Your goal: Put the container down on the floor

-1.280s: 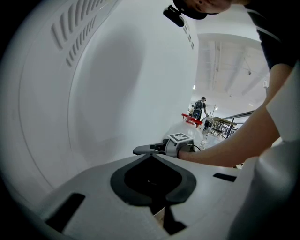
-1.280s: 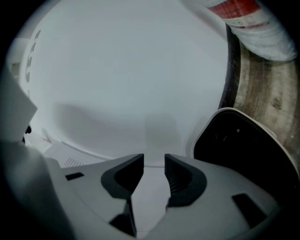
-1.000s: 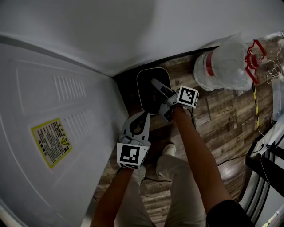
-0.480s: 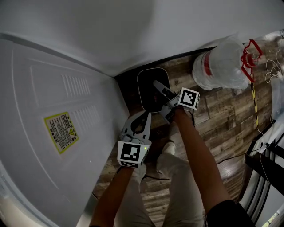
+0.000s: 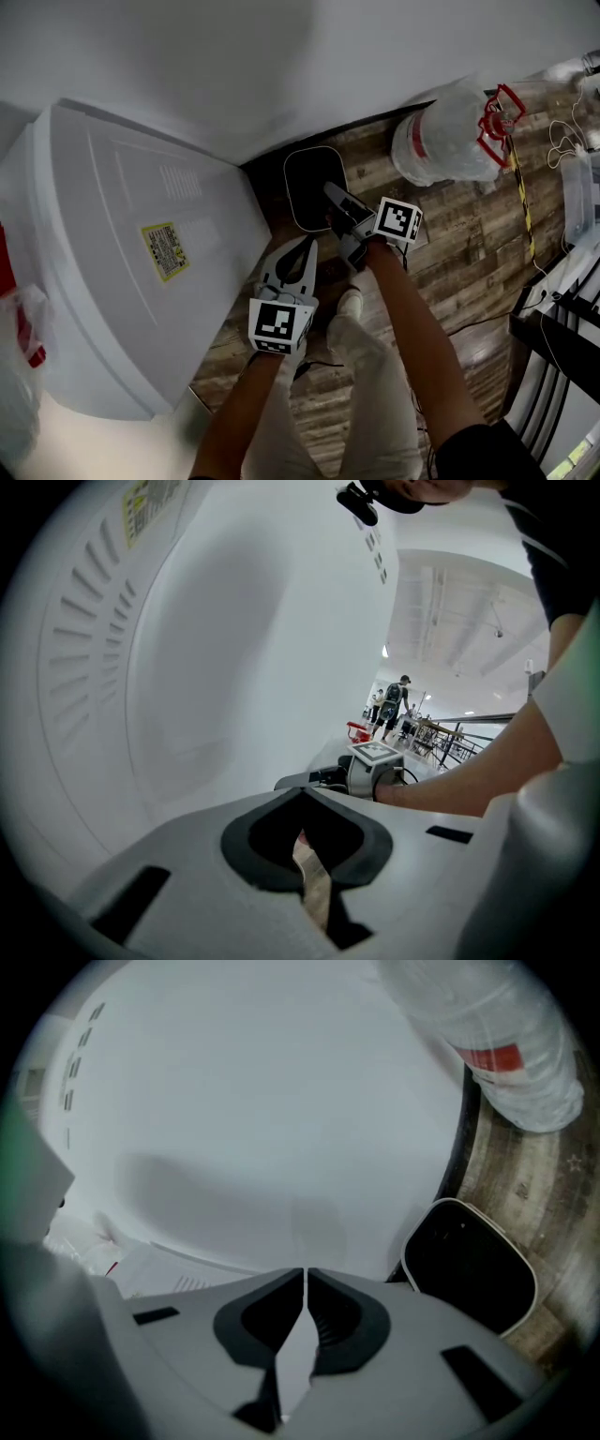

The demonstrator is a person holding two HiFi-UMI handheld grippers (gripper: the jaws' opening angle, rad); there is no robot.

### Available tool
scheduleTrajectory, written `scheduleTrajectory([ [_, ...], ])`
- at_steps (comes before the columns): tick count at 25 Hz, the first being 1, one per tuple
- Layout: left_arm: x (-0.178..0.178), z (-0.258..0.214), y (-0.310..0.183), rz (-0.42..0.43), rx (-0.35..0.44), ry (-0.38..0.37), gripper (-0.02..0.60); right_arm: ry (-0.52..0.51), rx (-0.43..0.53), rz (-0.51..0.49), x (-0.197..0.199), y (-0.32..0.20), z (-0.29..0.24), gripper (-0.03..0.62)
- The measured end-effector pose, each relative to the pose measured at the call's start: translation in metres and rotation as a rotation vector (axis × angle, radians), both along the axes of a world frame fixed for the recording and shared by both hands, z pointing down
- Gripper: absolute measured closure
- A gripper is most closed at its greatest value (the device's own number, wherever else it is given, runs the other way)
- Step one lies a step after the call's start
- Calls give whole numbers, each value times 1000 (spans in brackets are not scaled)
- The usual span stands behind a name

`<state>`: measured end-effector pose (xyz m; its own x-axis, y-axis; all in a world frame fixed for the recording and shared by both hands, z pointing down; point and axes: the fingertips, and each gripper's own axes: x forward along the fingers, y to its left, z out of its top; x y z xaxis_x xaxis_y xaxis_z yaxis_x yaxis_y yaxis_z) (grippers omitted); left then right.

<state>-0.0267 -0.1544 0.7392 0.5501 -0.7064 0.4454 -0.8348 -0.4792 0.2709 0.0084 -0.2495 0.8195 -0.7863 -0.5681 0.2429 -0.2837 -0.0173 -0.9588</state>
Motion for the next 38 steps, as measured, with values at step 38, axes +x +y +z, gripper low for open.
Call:
scheduleTrajectory([
  [38,1,-213,63,10,8,11,563,277,268,-80,31,118,-294,565],
])
